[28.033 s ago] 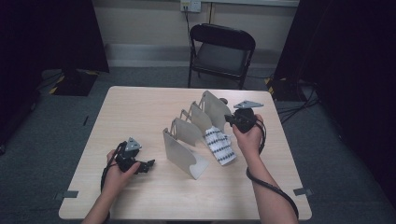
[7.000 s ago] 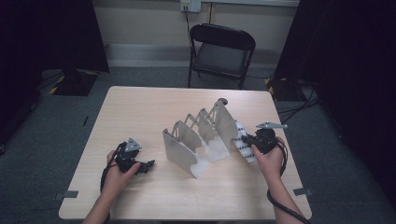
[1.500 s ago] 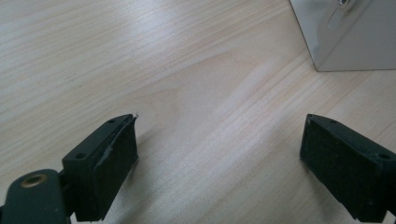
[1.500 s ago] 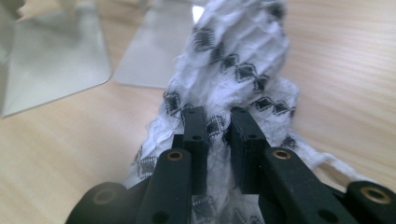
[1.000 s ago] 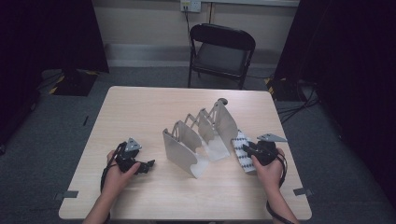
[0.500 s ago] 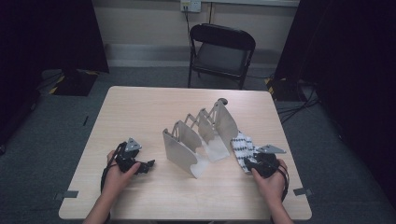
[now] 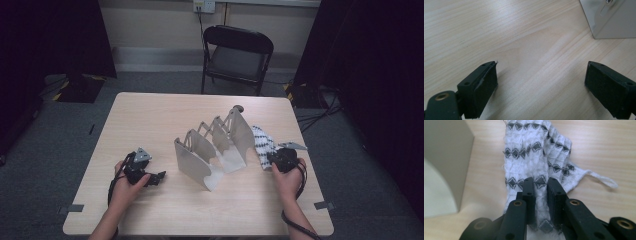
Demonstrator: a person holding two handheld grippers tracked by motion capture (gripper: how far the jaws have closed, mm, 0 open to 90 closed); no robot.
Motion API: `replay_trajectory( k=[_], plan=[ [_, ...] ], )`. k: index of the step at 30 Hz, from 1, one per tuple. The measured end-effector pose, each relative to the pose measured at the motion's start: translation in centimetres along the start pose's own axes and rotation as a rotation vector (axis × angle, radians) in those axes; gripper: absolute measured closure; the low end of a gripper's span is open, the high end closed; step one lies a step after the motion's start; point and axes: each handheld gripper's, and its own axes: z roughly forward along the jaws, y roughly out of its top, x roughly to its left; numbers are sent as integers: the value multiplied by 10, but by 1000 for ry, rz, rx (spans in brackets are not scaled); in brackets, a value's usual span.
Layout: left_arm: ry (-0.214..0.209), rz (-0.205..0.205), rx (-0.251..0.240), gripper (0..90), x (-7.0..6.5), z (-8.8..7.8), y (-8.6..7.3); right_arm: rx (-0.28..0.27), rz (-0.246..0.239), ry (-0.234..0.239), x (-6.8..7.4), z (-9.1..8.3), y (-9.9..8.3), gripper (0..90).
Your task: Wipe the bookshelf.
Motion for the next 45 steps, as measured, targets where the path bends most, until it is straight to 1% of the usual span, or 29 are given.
replay_trajectory(
  k=[1,2,3,4,5,6,8,9,10,12,14,15,16,20,24,26,34,36,40,45],
  plan=[
    [2,0,-2,108,0,0,0,7,13,3,-2,3,3,769],
    [1,0,-2,108,0,0,0,6,10,1,-3,4,5,750],
    [2,-1,-2,108,0,0,0,7,11,-4,-3,4,6,721],
    [3,-1,-2,108,0,0,0,7,14,0,-3,4,6,665],
    [2,-3,-1,107,0,0,0,7,24,22,-4,4,5,611],
    [2,5,5,107,0,0,0,-3,23,45,-5,4,4,586],
    [3,9,6,107,1,0,1,3,-8,53,-4,1,2,526],
    [2,4,5,107,0,0,0,-7,-12,60,-3,-1,0,497],
    [2,10,6,107,1,0,1,-10,-19,67,-3,-3,-1,462],
    [2,4,5,107,0,0,0,-22,-29,86,-3,-8,-3,406],
    [2,-1,0,107,0,0,0,-26,-38,101,-2,-12,-5,377],
    [3,5,6,108,0,0,0,-27,-46,106,-2,-14,-6,361],
    [2,-1,1,108,0,0,0,-27,-51,112,-1,-15,-6,347],
    [2,-1,1,108,0,0,0,-31,-65,137,2,-23,-10,307],
    [2,-1,0,108,0,0,0,-27,-88,149,6,-27,-13,281],
    [4,-3,1,109,-1,0,0,-23,-89,156,7,-30,-15,257],
    [8,-5,-1,110,-1,0,0,-24,-102,180,10,-38,-22,232],
    [7,-5,-1,110,-1,0,0,-27,-98,192,11,-40,-24,221],
    [6,-5,0,109,-1,0,0,-17,-114,216,14,-44,-28,201],
    [7,-6,-2,110,-1,0,0,-11,-114,239,17,-47,-34,192]
  ],
)
